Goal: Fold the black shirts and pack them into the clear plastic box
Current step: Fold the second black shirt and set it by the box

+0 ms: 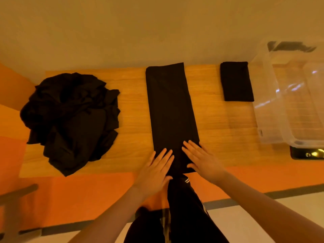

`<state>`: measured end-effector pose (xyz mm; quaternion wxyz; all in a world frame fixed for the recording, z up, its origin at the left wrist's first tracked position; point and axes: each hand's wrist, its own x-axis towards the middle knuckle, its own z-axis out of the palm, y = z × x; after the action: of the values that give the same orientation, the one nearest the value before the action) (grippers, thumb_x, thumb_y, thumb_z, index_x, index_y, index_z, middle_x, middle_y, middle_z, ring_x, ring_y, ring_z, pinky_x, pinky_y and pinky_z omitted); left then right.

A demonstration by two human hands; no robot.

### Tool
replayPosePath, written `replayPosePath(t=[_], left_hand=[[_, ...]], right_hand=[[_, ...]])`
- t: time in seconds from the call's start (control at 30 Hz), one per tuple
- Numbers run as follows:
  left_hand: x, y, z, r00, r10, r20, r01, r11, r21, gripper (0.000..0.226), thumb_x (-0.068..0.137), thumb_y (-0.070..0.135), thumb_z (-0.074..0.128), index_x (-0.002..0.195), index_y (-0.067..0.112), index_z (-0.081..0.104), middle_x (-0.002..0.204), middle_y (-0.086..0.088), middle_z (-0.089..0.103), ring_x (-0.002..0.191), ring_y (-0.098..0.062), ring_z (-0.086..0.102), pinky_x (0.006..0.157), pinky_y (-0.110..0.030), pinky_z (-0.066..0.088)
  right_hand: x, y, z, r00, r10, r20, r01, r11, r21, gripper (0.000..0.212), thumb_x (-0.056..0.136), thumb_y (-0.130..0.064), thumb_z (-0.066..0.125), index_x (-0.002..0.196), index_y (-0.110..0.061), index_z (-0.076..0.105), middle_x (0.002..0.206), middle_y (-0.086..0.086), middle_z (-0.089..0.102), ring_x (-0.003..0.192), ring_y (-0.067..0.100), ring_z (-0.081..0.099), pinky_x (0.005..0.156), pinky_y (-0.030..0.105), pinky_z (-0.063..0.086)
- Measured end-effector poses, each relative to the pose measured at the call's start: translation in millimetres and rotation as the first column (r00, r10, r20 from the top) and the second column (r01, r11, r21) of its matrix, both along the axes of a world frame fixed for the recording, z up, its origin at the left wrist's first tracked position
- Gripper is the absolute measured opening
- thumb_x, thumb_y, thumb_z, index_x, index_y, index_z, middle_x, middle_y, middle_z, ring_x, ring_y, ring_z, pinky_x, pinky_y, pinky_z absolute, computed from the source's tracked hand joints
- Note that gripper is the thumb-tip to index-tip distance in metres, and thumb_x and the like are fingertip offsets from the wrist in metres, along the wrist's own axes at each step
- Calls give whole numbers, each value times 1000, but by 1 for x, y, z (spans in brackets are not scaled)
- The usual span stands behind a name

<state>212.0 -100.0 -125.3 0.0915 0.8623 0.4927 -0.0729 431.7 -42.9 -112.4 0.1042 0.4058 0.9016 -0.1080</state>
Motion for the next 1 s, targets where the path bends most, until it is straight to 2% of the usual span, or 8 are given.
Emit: replayPosePath(t=[0.13, 0.27, 0.4, 0.57, 0.67, 0.8, 0.93, 1.0], left_hand=[[-5, -11, 0, 989, -148, -15, 149, 985, 90, 72, 68, 22, 76, 133, 13, 48, 138, -7, 50, 132, -24, 38, 107, -44, 28], [-7, -1, 4, 976, -217, -37, 220, 968, 119, 77, 56, 16, 83, 128, 19, 55, 132, -4, 55, 126, -23, 47, 102, -37, 38], [-9, 5, 6, 964, -267, 4, 263, 953, 152, 65, 53, 19, 86, 115, 19, 66, 121, -2, 64, 115, -21, 59, 94, -33, 47], [-9, 5, 20, 978, -133, 158, 130, 991, 29, 42, 82, 9, 66, 123, 15, 59, 131, -4, 57, 125, -15, 49, 103, -26, 39], [-8, 3, 37, 927, 202, 317, -120, 958, -260, 35, 99, 20, 40, 133, 17, 48, 138, -2, 49, 125, -14, 47, 101, -22, 38], [-11, 11, 71, 661, 551, 510, -271, 809, -522, 18, 93, 20, 53, 104, 15, 65, 97, 0, 65, 82, -3, 57, 69, -9, 43], [-19, 36, 99, 470, 691, 550, -293, 710, -641, 8, 90, 17, 58, 93, 17, 65, 89, -5, 67, 84, -16, 63, 74, -24, 51], [-23, 52, 111, 417, 727, 545, -259, 670, -696, 10, 87, 13, 62, 97, 17, 63, 89, 2, 65, 85, -12, 63, 69, -16, 52]], right_hand=[[14, -32, -7, 999, 53, -2, -52, 995, 79, 54, 86, -41, 40, 133, -14, 46, 138, 6, 47, 137, 16, 28, 113, 34, 3], [19, -40, -12, 1000, 17, -13, -15, 993, 121, 80, 68, -26, 80, 135, -11, 38, 139, 7, 46, 133, 19, 30, 112, 35, 4], [17, -40, -13, 1000, -14, 3, 13, 976, 216, 75, 60, -5, 80, 129, -10, 50, 133, 10, 53, 126, 22, 45, 111, 36, 5], [15, -40, -5, 994, 22, -109, 6, 969, 248, 63, 51, 0, 83, 111, -11, 67, 118, 9, 65, 110, 22, 61, 96, 42, 45], [10, -38, 11, 977, -54, -204, 75, 992, 99, 51, 63, 4, 79, 110, -11, 67, 113, 9, 67, 104, 22, 65, 87, 35, 51], [2, -28, 54, 801, -505, -321, 380, 844, -380, 32, 93, -16, 53, 123, -10, 57, 115, 1, 61, 108, 14, 57, 85, 16, 41], [-5, 2, 86, 589, -697, -409, 391, 688, -612, 14, 92, -16, 54, 102, -16, 64, 95, -3, 63, 88, 7, 59, 71, 11, 44], [-11, 20, 97, 498, -755, -426, 366, 629, -686, 11, 92, -16, 53, 92, -18, 64, 86, -3, 64, 80, 6, 60, 64, 12, 46]])
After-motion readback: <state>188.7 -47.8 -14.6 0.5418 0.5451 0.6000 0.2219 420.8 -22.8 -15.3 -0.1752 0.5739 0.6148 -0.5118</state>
